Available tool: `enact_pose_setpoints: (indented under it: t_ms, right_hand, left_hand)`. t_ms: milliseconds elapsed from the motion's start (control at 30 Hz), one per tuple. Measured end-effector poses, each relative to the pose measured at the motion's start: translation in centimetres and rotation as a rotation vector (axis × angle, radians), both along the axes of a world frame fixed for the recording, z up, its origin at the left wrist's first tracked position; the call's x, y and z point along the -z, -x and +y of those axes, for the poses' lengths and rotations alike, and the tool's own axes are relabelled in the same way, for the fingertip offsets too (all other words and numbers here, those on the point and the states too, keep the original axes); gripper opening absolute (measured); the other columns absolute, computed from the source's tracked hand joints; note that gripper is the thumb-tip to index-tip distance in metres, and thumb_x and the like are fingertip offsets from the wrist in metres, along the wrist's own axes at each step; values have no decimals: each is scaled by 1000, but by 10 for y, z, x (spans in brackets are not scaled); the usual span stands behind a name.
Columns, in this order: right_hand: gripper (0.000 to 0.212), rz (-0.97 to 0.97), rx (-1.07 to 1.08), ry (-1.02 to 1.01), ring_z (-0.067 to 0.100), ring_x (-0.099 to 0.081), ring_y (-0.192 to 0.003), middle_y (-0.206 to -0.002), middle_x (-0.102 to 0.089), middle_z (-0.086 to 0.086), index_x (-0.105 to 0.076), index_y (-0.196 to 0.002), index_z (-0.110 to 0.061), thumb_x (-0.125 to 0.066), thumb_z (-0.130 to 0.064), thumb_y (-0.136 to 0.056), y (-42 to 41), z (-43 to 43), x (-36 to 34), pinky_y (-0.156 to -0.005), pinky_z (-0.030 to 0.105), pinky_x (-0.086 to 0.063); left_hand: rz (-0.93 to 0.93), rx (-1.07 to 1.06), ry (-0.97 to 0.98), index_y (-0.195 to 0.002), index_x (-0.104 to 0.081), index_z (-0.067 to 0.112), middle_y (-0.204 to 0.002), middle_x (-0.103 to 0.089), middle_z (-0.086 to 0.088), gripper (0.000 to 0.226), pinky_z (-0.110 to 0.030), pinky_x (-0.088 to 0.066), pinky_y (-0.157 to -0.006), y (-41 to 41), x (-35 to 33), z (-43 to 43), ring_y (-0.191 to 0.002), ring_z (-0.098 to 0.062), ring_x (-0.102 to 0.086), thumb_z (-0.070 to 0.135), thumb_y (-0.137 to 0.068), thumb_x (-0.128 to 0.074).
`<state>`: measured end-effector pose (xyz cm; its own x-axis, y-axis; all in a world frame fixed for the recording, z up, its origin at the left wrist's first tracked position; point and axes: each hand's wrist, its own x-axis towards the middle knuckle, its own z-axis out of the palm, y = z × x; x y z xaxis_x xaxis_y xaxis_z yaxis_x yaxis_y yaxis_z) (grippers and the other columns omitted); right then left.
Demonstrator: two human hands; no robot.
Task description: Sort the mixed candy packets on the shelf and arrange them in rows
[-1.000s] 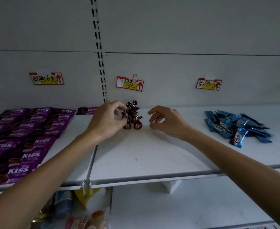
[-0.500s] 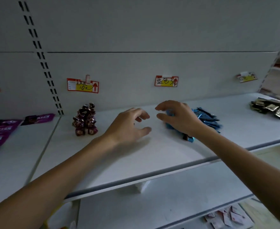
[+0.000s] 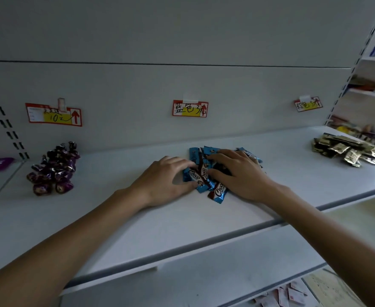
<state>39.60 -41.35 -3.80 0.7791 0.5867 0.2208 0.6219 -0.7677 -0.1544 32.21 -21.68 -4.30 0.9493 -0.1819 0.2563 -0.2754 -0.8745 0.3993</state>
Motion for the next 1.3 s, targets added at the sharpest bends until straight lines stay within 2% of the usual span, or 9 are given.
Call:
enact_pose_setpoints:
  t_ms: [267,400,533,633,733,900,1033,1133,1300]
  right_hand:
    - [46,4,-42,-82,21,-41,-124,-136,-49,-1,-51,-130,-25,-49,-47,-90,-2,-2,-8,-106,46,-31]
    - [22,-16,-104,-268,16,-48,-111,-119,-59,0,-67,-101,-17,-66,-30,-84,-10,-2,-13,-92,27,-36]
    - [3,138,-64,-462,11,-59,-87,-96,-67,-1,-63,-84,-18,-66,-18,-85,-21,-4,-23,-64,10,-41]
    - [13,280,-102,-648,11,-67,-71,-79,-68,0,-56,-83,-21,-63,-10,-86,-30,3,-31,-64,21,-52]
    - [24,418,-151,-763,10,-67,-60,-84,-63,3,-56,-103,-22,-55,-2,-90,-42,15,-36,-60,24,-56]
    - [25,597,-187,-828,12,-68,-61,-92,-63,10,-65,-83,-14,-49,4,-91,-67,37,-35,-63,22,-57]
    - [18,416,-202,-559,11,-65,-76,-98,-70,5,-69,-98,-15,-53,-9,-92,-86,46,-29,-71,16,-52]
    - [26,102,-212,-88,20,-61,-97,-112,-66,3,-69,-110,-18,-46,-19,-96,-91,47,-23,-83,27,-49]
    - [28,19,-364,-79,19,-52,-111,-121,-58,1,-65,-115,-17,-44,-24,-98,-88,44,-24,-94,33,-43]
  left_hand:
    - [-38,-96,106,-96,-59,18,-102,-58,7,40,-27,-44,-82,4,-3,-3,-96,-9,-51,48,-73,-70]
    - [-70,-132,216,-78,-56,19,-83,-60,8,20,-20,-42,-67,-2,-9,-7,-79,-9,-55,28,-77,-74]
    - [-52,-188,288,-83,-60,24,-84,-65,9,12,-6,-39,-62,-9,-14,-6,-77,0,-58,22,-80,-71]
    - [-33,-220,280,-86,-63,27,-82,-64,12,11,-4,-37,-61,-13,-17,-3,-76,1,-57,21,-81,-70]
    - [-14,-265,297,-91,-66,26,-80,-64,14,10,-4,-37,-60,-18,-19,3,-74,3,-57,24,-82,-69]
    - [-40,-325,280,-107,-69,16,-100,-67,5,20,-15,-42,-73,-32,-19,13,-92,-9,-60,13,-90,-58]
    - [-83,-374,255,-111,-66,15,-106,-64,5,23,-3,-36,-69,-43,-19,22,-97,-7,-55,10,-91,-55]
    - [-36,-383,110,-119,-59,15,-120,-60,-4,27,-20,-41,-85,-46,-10,30,-109,-16,-53,15,-92,-55]
    - [-114,-364,-90,-118,-60,18,-118,-56,0,29,-27,-36,-91,-34,-9,34,-113,-17,-47,13,-95,-44]
